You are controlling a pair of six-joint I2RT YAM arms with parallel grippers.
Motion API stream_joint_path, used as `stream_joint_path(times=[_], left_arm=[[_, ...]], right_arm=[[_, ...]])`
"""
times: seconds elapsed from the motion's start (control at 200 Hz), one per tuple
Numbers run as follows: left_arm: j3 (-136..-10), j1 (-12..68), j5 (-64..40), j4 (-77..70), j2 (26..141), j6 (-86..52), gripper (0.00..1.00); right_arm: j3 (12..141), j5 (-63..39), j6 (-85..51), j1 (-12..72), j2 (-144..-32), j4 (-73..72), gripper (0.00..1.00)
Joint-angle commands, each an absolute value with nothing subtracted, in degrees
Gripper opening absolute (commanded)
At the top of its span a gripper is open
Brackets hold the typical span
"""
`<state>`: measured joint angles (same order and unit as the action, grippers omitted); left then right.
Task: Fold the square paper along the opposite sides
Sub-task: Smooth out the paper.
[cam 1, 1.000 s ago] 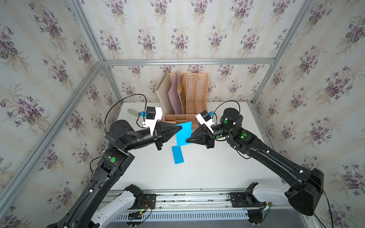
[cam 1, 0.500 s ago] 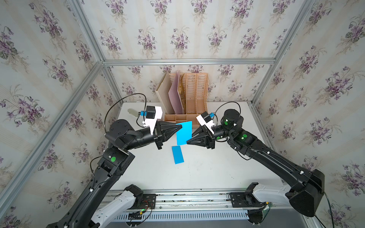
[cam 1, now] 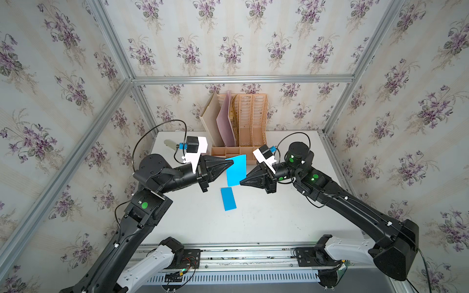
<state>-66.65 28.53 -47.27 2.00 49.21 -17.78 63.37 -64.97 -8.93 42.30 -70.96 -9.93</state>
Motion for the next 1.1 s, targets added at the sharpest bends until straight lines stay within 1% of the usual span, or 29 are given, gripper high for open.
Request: stream_joint_path(times=[0.0,0.175,0.315,0.355,0.4,0.44,0.949,0.999,1.044,1.069,1.094], left_arm=[[-67.0,28.5,-47.1,0.9,49.0,-17.1,0.0],[-67.0,28.6,-47.1,1.4,49.1,-16.9,0.0],[-66.8,28.5,-47.0,1.5,48.9,-16.7,0.0],[-66.8,28.5,-47.0,1.7,48.8,-16.7,0.0],[-66.7,28.5,-47.0,1.7,48.8,-16.7,0.0],[-66.6,28.5,-47.0,1.7,48.8,-16.7,0.0],[-66.6,28.6,-46.5,2.3,48.7,-16.2,0.0],[-66.7,28.6,-46.5,2.3,48.7,-16.2,0.0],[-66.6,28.5,-46.5,2.3,48.8,-16.2,0.0],[-66.6,28.5,-46.6,2.4,48.8,-16.3,0.0],[-66.6,28.5,-46.7,2.4,48.9,-16.4,0.0]], right_arm=[[63.2,-65.0,-7.8,42.3,-70.6,-9.2,0.24],[63.3,-64.2,-6.8,42.3,-70.0,-8.0,0.25],[63.6,-63.8,-6.1,42.3,-69.8,-7.0,0.22],[63.6,-63.6,-6.0,42.3,-69.8,-6.7,0.18],[63.6,-63.5,-5.9,42.3,-69.7,-6.5,0.12],[63.7,-63.4,-5.9,42.3,-69.7,-6.5,0.0],[62.7,-63.4,-5.5,42.3,-68.9,-6.3,0.0],[62.7,-63.3,-5.4,42.3,-68.9,-6.2,0.19],[62.8,-63.4,-5.4,42.3,-69.0,-6.3,0.33],[62.9,-63.5,-5.4,42.3,-69.0,-6.2,0.4],[63.1,-63.5,-5.4,42.3,-69.0,-6.2,0.43]])
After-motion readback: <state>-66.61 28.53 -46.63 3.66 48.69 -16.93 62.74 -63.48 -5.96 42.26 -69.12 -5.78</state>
